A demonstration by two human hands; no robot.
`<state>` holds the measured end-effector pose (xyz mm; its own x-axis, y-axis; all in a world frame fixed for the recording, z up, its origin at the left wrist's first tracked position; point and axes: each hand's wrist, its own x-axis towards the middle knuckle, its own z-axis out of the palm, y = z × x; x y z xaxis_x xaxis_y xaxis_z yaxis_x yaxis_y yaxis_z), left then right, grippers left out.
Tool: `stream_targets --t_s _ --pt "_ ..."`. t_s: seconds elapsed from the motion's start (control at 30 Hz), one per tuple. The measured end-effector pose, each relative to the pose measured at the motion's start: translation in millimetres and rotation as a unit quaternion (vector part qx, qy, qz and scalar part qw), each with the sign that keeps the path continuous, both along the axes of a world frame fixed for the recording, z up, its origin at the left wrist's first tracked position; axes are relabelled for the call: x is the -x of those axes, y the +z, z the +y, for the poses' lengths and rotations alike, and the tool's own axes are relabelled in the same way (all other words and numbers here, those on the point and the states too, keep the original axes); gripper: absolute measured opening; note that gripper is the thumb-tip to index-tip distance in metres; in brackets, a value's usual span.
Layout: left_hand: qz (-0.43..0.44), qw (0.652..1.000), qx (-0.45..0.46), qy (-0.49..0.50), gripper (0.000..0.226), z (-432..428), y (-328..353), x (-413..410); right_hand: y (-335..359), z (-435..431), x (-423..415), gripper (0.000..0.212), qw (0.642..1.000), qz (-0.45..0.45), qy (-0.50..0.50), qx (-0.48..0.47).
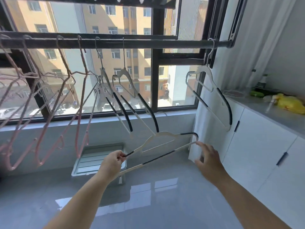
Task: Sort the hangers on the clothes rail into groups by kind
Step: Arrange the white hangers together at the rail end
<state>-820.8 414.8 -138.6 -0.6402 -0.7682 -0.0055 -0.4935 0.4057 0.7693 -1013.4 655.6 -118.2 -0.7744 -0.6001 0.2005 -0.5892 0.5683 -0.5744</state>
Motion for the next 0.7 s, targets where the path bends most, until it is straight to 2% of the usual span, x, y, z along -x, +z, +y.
stream_targets --t_s 0.17,0.3,0.4,0.5,0.6,0.7 --pt "0.033 0.996 -0.077 -0.026 0.035 39 2 27 -8 -5 -48 0.052 0.994 -0.027 0.104 0.004" --pt "0.1 0.982 -0.158 -0.033 0.023 84 13 53 -12 -15 -87 0.055 0.98 -0.099 0.174 -0.01" --pt "0.147 0.961 -0.233 -0.02 0.024 113 18 63 -16 -23 -104 0.065 0.976 -0.139 0.168 0.014" --pt "0.166 0.949 -0.27 -0.002 0.022 129 23 62 -17 -22 -106 0.069 0.977 -0.163 0.136 0.034" --pt "0.184 0.927 -0.327 0.008 0.018 139 27 57 -20 -16 -107 0.075 0.981 -0.151 0.119 0.03" --pt "0.191 0.919 -0.345 0.012 0.015 144 27 55 -23 -12 -110 0.074 0.983 -0.142 0.107 0.042"
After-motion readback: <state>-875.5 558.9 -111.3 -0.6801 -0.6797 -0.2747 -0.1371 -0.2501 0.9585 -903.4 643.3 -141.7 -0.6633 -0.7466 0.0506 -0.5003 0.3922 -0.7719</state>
